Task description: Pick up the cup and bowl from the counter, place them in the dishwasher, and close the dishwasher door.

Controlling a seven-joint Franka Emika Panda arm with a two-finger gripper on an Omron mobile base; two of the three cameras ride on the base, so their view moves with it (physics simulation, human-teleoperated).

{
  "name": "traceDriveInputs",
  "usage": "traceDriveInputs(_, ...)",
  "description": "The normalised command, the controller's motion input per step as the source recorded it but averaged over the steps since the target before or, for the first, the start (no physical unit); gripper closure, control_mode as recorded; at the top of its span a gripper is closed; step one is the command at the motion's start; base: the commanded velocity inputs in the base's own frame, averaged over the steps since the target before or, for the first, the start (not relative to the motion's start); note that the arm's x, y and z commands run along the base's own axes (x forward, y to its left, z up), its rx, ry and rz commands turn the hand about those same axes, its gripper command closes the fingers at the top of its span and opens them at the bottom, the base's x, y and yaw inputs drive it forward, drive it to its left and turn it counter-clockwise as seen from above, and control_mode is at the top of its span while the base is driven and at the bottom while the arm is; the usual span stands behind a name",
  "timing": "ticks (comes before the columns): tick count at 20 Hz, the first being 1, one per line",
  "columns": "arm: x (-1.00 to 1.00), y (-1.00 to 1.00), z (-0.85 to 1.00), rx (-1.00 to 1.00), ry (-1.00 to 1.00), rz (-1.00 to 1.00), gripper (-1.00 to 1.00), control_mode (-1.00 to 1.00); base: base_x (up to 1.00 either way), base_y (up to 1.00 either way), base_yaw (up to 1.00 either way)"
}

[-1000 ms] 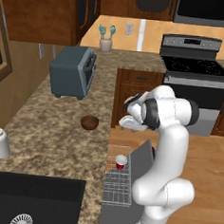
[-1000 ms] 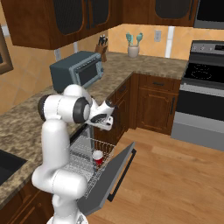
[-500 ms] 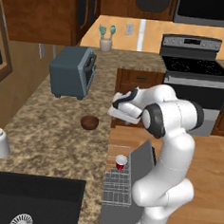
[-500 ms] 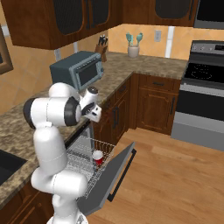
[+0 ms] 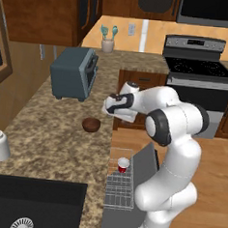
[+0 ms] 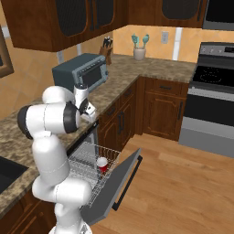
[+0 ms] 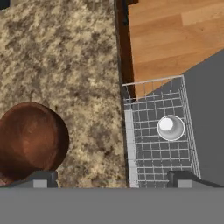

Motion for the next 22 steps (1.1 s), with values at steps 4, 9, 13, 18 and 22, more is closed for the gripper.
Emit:
traceDriveInputs(4,-0.03,0.43,0.0,0.01,0.01,0.0,-1.0,-1.0,0.0,0.0,0.0)
traceDriveInputs(9,0.0,0.27,0.0,0.0,0.0,0.0,-1.0,-1.0,0.0,0.0,0.0)
traceDriveInputs(13,0.0,0.27,-0.11,0.0,0.0,0.0,-1.0,-1.0,0.0,0.0,0.0)
traceDriveInputs(18,0.09,0.23,-0.19,-0.01,0.0,0.0,-1.0,-1.0,0.0,0.0,0.0)
traceDriveInputs(22,0.08,0.06,-0.24,0.0,0.0,0.0,-1.0,-1.0,0.0,0.0,0.0)
